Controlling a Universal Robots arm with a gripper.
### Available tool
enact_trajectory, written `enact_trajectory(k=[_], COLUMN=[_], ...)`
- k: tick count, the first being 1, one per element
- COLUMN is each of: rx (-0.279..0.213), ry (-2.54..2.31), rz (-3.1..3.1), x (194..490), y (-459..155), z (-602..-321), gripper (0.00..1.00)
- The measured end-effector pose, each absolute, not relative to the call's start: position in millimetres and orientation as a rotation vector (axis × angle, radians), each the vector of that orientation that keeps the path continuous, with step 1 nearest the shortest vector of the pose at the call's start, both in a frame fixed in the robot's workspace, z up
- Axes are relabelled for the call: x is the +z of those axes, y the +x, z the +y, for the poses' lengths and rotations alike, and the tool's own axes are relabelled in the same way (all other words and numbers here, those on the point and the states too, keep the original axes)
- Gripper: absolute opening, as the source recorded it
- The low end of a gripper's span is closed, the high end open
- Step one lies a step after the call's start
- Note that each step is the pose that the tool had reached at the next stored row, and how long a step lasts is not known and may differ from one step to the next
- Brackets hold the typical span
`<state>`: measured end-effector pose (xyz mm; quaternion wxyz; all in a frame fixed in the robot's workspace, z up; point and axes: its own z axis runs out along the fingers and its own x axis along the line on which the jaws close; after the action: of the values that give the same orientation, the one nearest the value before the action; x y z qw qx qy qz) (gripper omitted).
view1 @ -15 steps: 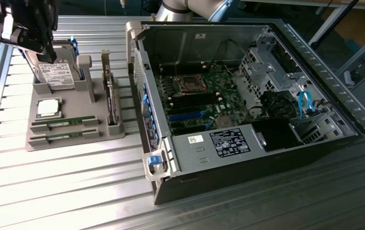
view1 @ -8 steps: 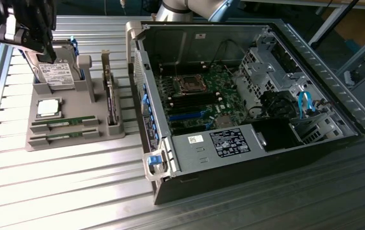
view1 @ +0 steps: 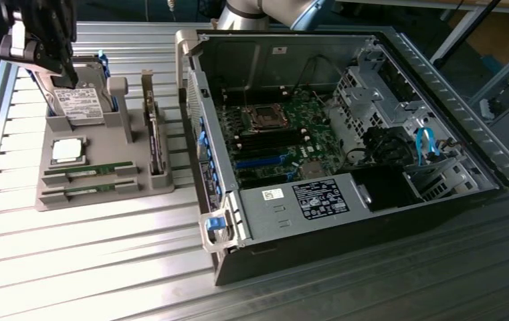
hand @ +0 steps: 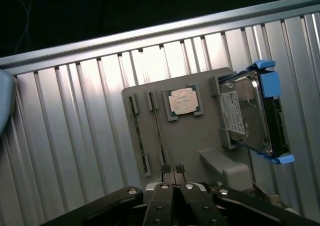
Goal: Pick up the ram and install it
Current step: 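Pick up the ram and move it above insertion slot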
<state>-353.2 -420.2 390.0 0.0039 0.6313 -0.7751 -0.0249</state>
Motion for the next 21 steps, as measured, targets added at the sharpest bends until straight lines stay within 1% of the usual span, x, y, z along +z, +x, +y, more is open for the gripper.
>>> enact_trajectory(k=[21], rx=[-0.077], ry=[2.109], rz=[-2.313], x=[390.1], y=[-353.2], z=[-420.2], gripper=[0.10])
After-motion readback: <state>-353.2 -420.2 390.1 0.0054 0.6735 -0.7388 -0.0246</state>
